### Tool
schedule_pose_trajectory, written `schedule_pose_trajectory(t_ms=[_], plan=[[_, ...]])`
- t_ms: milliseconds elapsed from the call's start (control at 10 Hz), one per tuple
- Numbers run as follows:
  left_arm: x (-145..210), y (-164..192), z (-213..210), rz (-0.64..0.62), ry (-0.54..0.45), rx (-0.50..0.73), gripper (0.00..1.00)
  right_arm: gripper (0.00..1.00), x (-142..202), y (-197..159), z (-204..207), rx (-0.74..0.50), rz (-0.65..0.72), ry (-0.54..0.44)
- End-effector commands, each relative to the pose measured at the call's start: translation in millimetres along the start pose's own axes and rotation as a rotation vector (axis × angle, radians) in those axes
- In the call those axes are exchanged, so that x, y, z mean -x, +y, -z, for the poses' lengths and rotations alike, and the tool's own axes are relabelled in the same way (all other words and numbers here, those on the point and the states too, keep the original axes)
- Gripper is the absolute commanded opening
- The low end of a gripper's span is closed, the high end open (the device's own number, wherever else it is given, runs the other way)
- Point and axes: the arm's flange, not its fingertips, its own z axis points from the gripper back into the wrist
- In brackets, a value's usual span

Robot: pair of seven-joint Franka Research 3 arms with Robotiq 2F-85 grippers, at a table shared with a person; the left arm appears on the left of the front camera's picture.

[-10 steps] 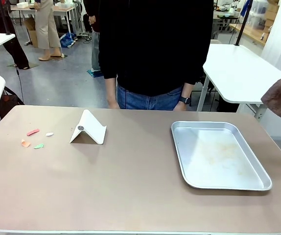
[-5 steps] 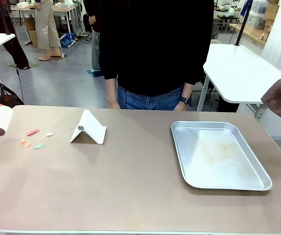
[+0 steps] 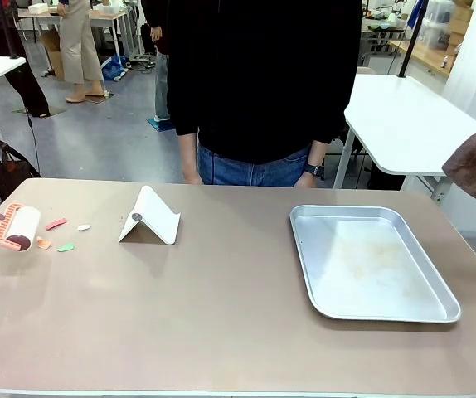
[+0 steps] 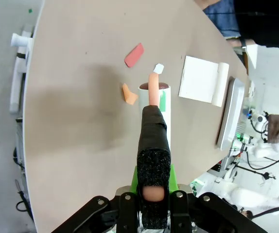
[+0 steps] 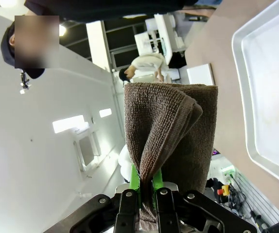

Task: Clean the surface of the table.
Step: Clean the area not pointed to by the person.

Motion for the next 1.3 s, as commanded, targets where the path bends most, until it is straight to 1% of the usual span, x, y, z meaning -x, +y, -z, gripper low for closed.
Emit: schedule_pose_trajectory(t_ms=[0, 200, 300, 500, 700, 900, 1200], plan=[[-16.8, 6.5, 5.4, -0.057, -0.06, 0.037, 0.22, 0.02, 2.8, 5.2, 0.5, -0.003, -0.005, 0.006], [-23.4, 16.1, 12.8, -0.059, -0.084, -0.017, 0.22, 0.02, 2.8, 5.2, 0.5, -0.003, -0.005, 0.006], [-27.0, 18.0, 14.0, -0.027, -0.085, -0.01, 0.22, 0.02, 2.8, 5.2, 0.5, -0.003, -0.005, 0.006], [-29.8, 24.4, 15.3, -0.024, -0.084, -0.008, 0.22, 0.02, 2.8, 5.2, 0.5, -0.003, -0.005, 0.006], [-29.2, 28.1, 18.0, -0.042, -0.068, -0.014, 0.22, 0.02, 2.8, 5.2, 0.5, -0.003, -0.005, 0.006], [-26.8, 31.4, 25.0, -0.023, -0.045, -0.021, 0.22, 0.02, 2.8, 5.2, 0.5, -0.003, -0.005, 0.006], [-22.2, 32.1, 35.5, 0.002, -0.035, -0.053, 0.22, 0.02, 2.8, 5.2, 0.5, -0.003, -0.005, 0.006]])
